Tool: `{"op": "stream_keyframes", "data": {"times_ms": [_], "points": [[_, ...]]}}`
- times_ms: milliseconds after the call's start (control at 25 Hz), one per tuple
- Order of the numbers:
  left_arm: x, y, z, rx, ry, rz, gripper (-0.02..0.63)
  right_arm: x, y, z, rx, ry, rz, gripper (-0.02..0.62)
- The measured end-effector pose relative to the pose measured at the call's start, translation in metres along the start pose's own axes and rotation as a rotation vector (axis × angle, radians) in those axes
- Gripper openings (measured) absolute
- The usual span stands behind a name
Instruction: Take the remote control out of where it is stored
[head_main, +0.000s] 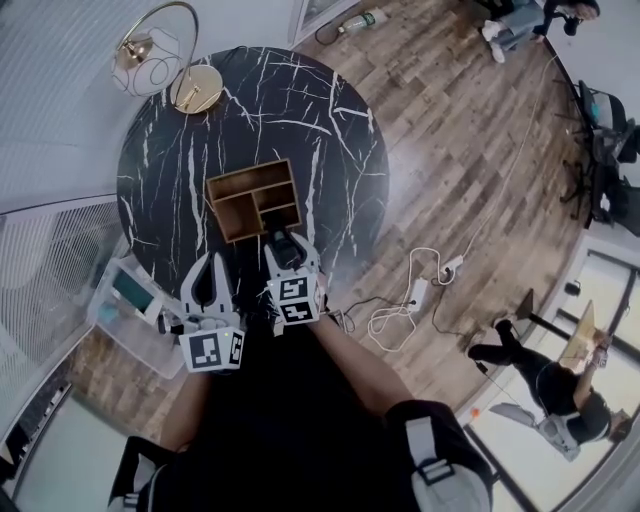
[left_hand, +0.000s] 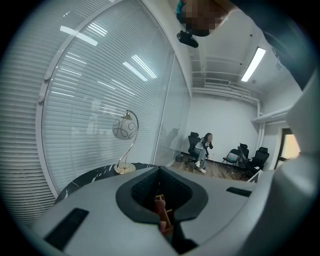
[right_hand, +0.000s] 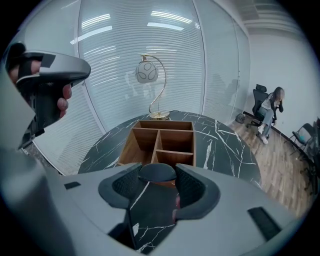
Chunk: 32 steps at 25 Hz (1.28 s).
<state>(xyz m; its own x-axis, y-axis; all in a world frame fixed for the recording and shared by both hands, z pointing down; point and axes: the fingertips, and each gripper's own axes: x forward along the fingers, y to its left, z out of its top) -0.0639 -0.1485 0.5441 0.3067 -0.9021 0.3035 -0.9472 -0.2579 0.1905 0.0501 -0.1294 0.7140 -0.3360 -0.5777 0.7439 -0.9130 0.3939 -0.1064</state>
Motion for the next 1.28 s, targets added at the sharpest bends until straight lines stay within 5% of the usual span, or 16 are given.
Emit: {"op": "stream_keyframes", "data": {"times_ms": [1280], "points": [[-0.024,-0.003,0.035,0.027,-0.099,-0.029,0.009,-0.015,0.003,0.01,-0.001,-0.038,-0.04,0.206]]}}
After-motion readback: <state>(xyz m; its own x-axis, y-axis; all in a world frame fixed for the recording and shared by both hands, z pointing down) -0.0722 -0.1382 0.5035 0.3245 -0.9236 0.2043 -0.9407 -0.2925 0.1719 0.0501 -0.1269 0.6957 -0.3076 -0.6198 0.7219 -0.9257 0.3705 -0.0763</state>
